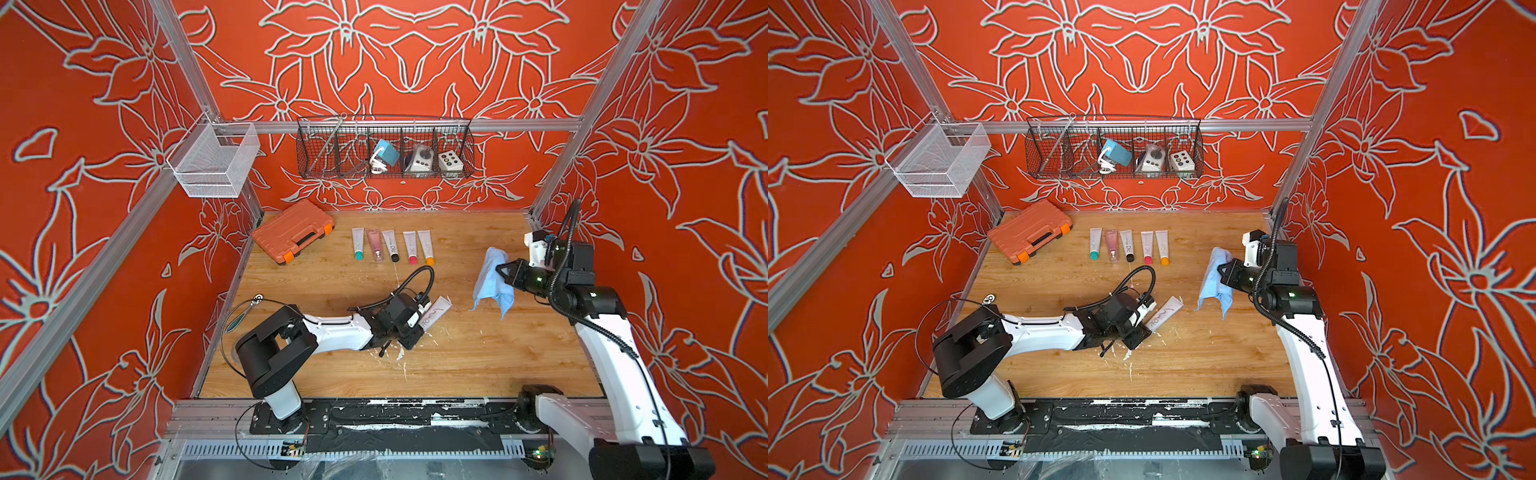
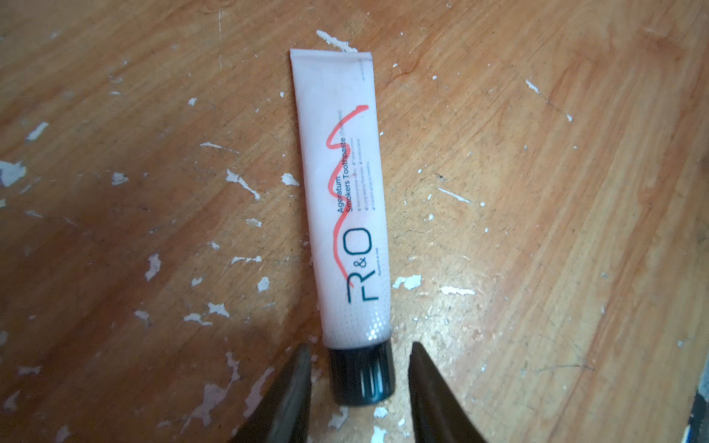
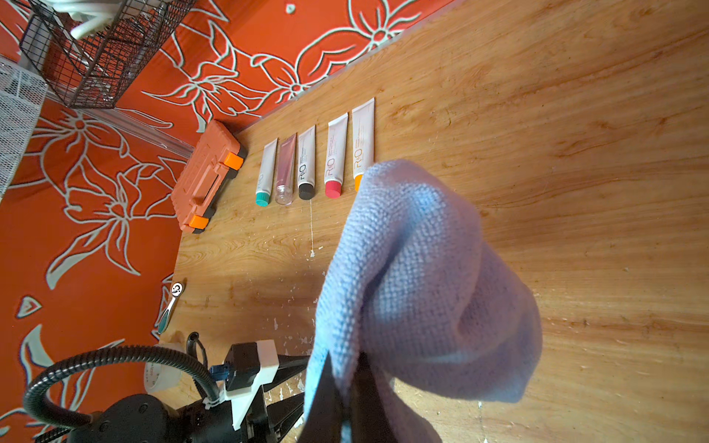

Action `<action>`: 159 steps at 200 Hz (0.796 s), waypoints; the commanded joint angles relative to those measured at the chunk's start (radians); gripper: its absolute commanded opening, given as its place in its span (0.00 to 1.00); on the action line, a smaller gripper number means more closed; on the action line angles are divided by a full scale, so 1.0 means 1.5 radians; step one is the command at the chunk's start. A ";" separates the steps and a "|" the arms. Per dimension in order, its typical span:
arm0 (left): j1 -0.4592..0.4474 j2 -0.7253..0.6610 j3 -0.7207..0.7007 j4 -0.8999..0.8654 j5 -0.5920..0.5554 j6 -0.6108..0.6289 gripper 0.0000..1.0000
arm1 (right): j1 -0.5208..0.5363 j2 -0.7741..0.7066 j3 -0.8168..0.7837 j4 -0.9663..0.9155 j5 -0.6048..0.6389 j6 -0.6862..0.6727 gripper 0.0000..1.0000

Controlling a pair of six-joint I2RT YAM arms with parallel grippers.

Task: Wipe the surface of the toothpaste tube
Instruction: Wipe the dirt from the toothpaste tube.

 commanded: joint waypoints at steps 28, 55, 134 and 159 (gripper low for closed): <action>0.002 0.027 0.004 -0.015 0.006 0.017 0.43 | 0.001 0.000 -0.009 0.013 -0.003 -0.005 0.00; 0.002 0.031 0.002 -0.010 0.007 0.017 0.41 | 0.002 0.001 -0.008 0.012 -0.004 -0.006 0.00; 0.002 0.027 -0.004 -0.008 0.010 0.024 0.26 | 0.005 0.000 -0.018 0.008 0.009 -0.011 0.00; 0.003 0.007 -0.022 0.009 0.001 0.020 0.20 | 0.014 0.012 -0.026 0.004 0.028 -0.026 0.00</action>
